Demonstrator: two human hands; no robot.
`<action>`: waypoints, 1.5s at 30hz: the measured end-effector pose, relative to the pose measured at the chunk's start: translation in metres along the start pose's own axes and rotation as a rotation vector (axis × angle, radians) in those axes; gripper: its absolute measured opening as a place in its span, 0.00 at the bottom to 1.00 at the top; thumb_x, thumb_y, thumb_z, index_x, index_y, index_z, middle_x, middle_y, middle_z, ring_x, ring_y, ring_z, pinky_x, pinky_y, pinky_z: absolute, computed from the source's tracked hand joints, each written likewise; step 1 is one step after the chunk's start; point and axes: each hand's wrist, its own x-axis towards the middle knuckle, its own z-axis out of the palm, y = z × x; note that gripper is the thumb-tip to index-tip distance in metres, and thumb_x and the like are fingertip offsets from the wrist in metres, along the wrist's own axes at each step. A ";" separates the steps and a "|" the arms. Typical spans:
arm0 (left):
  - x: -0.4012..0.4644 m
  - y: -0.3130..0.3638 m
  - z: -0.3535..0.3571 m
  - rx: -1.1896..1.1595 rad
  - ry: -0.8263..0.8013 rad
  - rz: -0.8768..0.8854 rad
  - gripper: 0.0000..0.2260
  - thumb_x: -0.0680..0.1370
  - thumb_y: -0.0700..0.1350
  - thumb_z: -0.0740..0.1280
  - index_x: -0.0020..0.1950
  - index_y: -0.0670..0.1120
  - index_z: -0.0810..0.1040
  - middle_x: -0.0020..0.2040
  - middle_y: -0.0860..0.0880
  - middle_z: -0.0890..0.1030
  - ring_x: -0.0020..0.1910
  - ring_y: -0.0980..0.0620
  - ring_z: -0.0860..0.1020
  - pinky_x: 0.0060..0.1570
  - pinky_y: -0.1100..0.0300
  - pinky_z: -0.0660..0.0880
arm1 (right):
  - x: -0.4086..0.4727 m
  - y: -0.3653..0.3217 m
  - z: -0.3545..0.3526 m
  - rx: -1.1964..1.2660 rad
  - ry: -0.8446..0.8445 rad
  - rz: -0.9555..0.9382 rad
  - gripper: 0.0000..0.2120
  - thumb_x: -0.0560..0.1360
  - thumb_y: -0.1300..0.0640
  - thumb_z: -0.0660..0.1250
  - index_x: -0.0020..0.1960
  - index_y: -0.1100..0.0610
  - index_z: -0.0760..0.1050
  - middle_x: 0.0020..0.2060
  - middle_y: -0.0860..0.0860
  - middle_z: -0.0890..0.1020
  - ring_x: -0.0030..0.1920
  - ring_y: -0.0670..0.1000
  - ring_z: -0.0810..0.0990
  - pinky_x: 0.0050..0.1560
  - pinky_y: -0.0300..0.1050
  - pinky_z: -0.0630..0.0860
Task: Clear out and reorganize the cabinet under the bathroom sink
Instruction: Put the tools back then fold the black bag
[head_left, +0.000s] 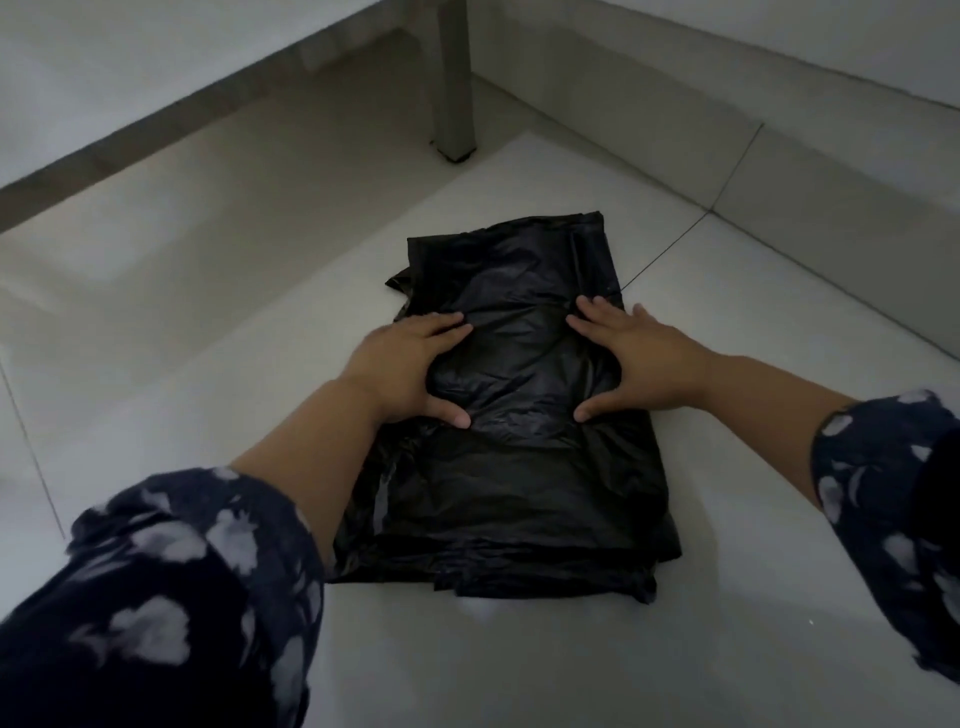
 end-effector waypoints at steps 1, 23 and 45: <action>0.000 -0.001 0.000 -0.028 0.019 -0.002 0.51 0.60 0.71 0.70 0.77 0.56 0.54 0.78 0.57 0.54 0.77 0.51 0.54 0.75 0.53 0.53 | 0.000 0.000 0.000 0.001 0.005 -0.002 0.56 0.63 0.31 0.69 0.78 0.51 0.44 0.78 0.48 0.42 0.77 0.47 0.41 0.76 0.51 0.38; -0.109 0.027 -0.118 -0.994 0.566 -0.105 0.15 0.79 0.36 0.64 0.47 0.56 0.63 0.41 0.41 0.81 0.34 0.48 0.79 0.34 0.56 0.75 | -0.069 -0.069 -0.130 1.035 0.781 -0.112 0.19 0.77 0.67 0.63 0.47 0.44 0.63 0.44 0.54 0.82 0.38 0.51 0.80 0.37 0.45 0.78; -0.178 -0.088 -0.271 -1.008 0.552 -0.123 0.28 0.65 0.38 0.77 0.62 0.57 0.76 0.55 0.60 0.78 0.53 0.64 0.77 0.52 0.69 0.76 | -0.009 -0.203 -0.294 0.681 0.361 -0.101 0.37 0.69 0.63 0.74 0.72 0.45 0.64 0.65 0.43 0.67 0.66 0.46 0.68 0.70 0.44 0.65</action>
